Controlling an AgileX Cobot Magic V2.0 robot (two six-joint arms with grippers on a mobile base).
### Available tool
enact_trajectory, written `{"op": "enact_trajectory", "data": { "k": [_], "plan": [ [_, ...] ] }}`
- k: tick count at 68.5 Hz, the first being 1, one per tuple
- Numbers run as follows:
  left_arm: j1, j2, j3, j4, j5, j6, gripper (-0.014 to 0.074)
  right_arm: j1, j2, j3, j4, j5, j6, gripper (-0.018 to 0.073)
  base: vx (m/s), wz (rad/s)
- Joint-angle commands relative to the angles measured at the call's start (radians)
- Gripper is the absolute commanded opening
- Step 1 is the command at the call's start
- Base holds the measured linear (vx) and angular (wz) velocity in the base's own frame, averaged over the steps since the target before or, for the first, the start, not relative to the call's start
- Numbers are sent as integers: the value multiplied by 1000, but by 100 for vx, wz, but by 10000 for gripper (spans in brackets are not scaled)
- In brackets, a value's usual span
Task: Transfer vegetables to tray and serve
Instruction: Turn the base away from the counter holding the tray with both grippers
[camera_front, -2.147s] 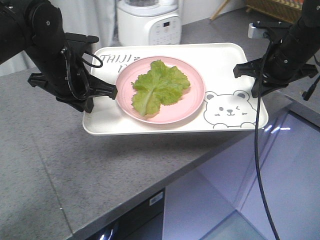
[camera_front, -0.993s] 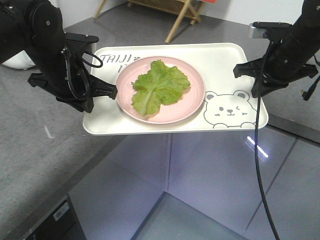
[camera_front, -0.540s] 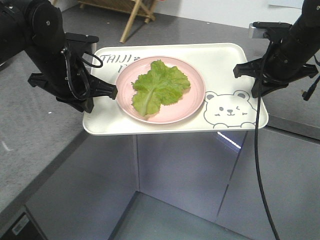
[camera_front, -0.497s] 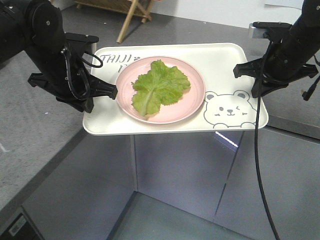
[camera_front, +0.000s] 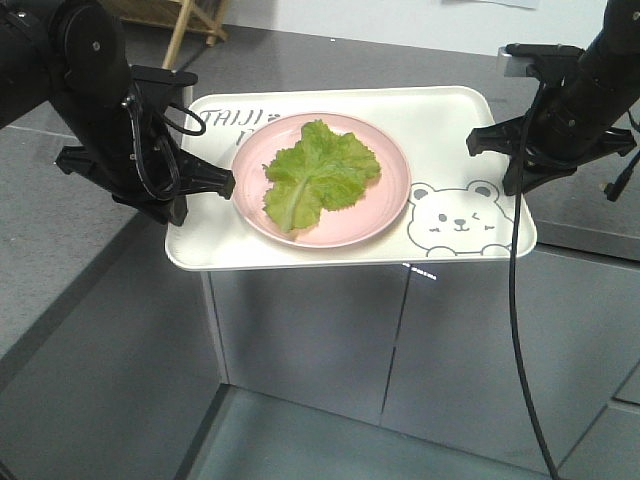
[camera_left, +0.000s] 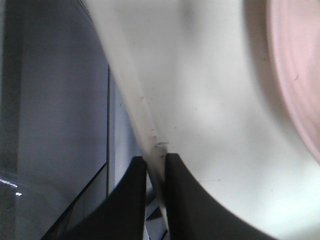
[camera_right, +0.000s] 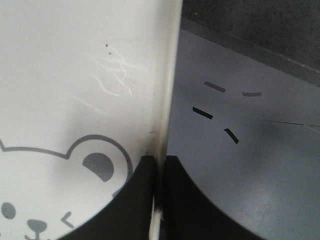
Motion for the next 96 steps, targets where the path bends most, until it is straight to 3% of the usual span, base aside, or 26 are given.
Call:
{"op": "enact_trajectory", "data": {
  "k": [1, 96],
  "plan": [
    [-15, -60, -30, -51, -41, 29, -6, 4, -61, -29, 51, 16, -23, -6, -5, -26],
    [-15, -60, -30, -51, -41, 29, -6, 4, -61, -29, 51, 16, -23, -6, -5, -22]
  ]
}}
